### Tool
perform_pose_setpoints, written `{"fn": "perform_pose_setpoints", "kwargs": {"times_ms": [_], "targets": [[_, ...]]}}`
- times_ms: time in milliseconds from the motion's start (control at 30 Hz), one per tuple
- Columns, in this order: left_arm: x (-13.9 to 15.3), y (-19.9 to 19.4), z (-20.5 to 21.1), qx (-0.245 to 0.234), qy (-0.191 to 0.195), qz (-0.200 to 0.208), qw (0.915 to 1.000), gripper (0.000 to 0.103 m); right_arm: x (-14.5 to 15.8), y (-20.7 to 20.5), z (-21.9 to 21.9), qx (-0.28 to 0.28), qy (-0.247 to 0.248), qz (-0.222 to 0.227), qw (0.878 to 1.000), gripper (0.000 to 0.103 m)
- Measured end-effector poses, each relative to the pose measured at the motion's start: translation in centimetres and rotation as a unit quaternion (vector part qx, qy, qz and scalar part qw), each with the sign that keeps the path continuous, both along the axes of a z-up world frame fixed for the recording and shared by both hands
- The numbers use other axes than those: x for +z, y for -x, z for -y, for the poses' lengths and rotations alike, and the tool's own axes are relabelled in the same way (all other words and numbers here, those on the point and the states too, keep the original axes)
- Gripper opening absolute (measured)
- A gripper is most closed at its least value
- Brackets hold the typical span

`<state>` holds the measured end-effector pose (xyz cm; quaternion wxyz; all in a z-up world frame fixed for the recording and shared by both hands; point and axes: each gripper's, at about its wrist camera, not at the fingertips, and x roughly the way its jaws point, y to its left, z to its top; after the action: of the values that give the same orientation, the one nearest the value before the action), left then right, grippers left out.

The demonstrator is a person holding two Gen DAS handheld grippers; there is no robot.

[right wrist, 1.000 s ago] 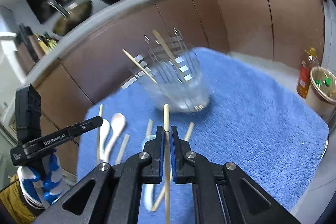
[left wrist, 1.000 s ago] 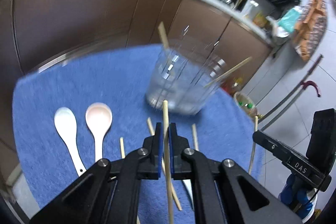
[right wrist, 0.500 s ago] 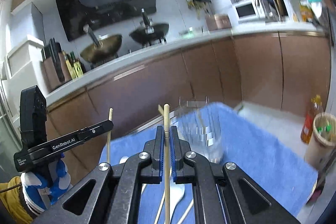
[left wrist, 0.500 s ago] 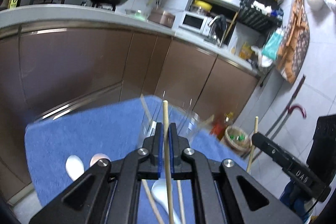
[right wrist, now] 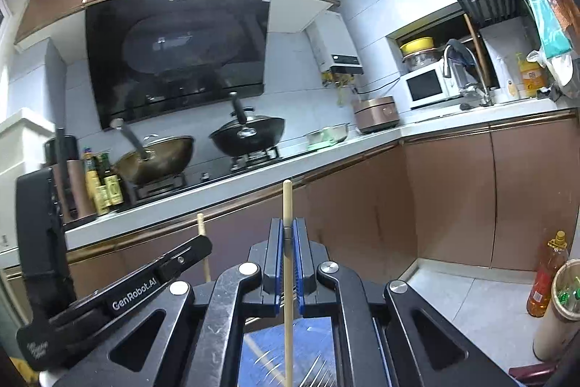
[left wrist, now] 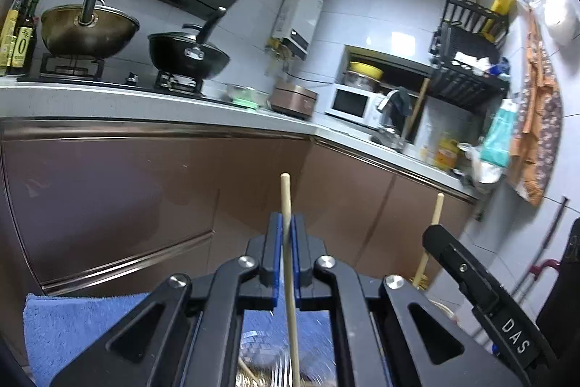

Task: Organize utensils
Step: 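Drop the chopsticks into the holder by opening both tools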

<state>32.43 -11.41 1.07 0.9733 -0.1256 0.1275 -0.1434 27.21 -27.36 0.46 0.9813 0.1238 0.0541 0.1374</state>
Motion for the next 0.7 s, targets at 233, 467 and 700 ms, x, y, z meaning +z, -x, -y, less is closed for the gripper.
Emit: {"fn": "perform_pose_setpoints", "kwargs": {"times_ms": [233,467,700], "targets": [[-3.2,-2.6,1.4,0.072,-0.011,0.043,0.9964,0.004,-3.1,-4.1,-0.1,-0.045,0.036,-0.003,0.998,0.006],[-8.3,-3.1,2.6,0.083,-0.033,0.051,0.9947,0.007,-7.7,-3.5,-0.2,-0.07,0.069,-0.027,0.995,0.006],[-8.7,-0.8,1.7,0.045,-0.042,0.031,0.9977,0.034,-7.9,0.0,0.6,-0.06,0.075,-0.037,0.995,0.023]]}}
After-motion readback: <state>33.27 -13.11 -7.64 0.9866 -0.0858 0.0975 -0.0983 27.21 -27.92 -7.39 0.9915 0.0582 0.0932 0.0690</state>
